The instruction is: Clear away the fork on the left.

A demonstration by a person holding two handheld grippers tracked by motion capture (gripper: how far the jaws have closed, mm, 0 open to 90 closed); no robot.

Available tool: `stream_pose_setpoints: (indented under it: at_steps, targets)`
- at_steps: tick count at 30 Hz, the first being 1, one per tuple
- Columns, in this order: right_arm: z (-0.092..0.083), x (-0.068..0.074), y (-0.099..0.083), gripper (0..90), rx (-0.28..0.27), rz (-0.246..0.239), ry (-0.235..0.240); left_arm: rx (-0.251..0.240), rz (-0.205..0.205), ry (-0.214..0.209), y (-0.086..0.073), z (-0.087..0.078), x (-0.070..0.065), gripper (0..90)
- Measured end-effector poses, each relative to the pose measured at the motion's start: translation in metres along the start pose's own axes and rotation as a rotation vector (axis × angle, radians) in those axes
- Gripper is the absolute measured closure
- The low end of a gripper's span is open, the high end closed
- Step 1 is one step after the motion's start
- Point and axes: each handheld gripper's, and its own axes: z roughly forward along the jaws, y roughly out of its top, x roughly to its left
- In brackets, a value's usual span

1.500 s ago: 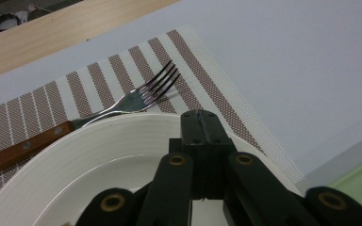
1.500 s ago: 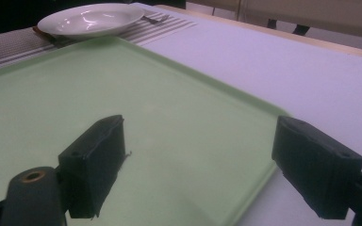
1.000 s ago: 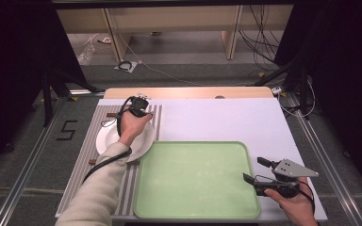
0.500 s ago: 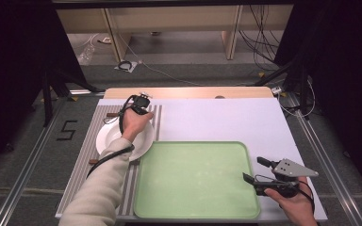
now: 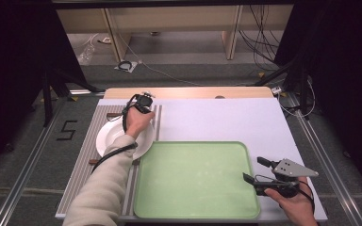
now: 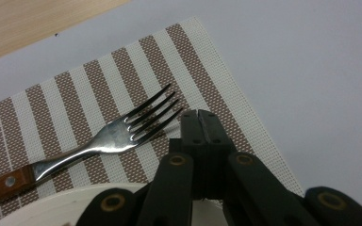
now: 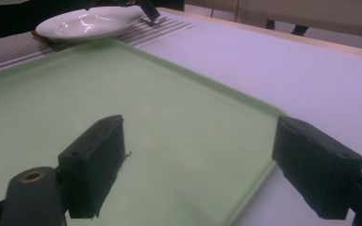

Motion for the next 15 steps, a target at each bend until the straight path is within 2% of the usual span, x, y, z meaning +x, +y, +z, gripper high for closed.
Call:
stream_pose_setpoints:
  at_steps: [15]
  targets:
    - [-0.0007, -0.0005, -0.0002, 18.7, -0.001, 0.004, -0.001, 0.041, -0.009, 0.024, 0.0031, 0.0088, 0.0023, 89.7]
